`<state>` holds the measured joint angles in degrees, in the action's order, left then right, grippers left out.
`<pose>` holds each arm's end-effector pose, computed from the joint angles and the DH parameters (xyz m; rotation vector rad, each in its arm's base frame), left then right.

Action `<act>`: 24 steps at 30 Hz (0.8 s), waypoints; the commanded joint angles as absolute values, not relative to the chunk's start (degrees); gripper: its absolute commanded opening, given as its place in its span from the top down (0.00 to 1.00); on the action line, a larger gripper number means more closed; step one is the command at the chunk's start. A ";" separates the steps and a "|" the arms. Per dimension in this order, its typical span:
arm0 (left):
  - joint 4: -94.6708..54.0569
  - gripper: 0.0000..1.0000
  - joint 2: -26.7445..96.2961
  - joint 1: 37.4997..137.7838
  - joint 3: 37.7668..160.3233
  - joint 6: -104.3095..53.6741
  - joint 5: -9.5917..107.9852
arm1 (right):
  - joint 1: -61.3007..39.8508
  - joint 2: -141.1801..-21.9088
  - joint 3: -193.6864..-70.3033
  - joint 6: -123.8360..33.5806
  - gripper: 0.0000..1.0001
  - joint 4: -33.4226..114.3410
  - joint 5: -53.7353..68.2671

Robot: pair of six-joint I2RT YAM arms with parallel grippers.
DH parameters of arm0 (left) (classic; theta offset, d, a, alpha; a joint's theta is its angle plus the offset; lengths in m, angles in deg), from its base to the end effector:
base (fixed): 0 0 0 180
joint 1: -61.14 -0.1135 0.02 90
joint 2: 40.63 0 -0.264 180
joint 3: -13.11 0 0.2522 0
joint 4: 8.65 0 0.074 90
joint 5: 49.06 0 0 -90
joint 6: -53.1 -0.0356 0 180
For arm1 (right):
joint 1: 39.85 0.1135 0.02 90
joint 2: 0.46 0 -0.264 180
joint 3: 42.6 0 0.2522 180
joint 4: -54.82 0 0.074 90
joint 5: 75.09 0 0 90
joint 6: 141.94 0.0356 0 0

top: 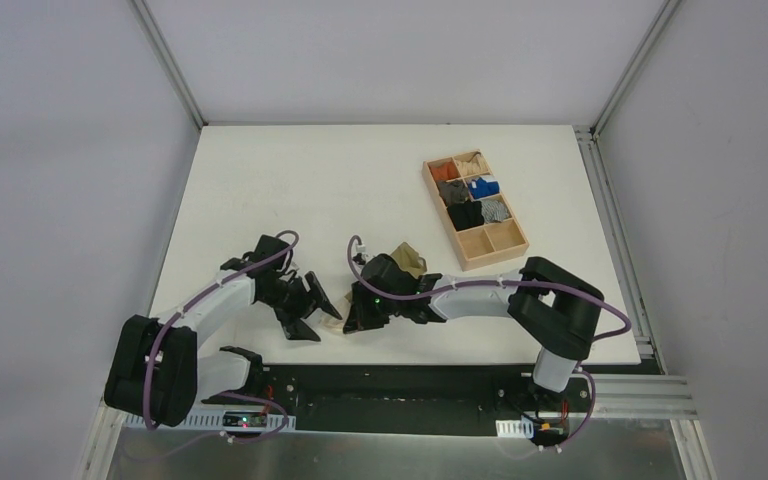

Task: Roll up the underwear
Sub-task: Roll the underwear to the center of the board.

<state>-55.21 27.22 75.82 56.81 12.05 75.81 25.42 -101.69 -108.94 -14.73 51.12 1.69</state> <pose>0.1735 -0.0665 0.1574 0.7109 -2.8344 1.0402 0.1446 0.3333 0.1604 -0.7464 2.4079 1.1274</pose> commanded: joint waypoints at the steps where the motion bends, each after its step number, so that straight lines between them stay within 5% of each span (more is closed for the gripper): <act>1: -49.28 0.32 25.15 76.41 53.09 21.38 74.83 | 25.27 -98.41 -108.18 -13.41 1.00 53.33 0.66; 10: -47.14 0.32 22.58 76.61 50.44 25.98 72.89 | 25.08 -98.21 -107.25 -11.94 1.00 55.24 0.41; 24: -43.17 0.49 27.17 77.01 50.81 25.50 70.21 | 24.82 -97.85 -105.59 -10.20 1.00 57.22 -0.49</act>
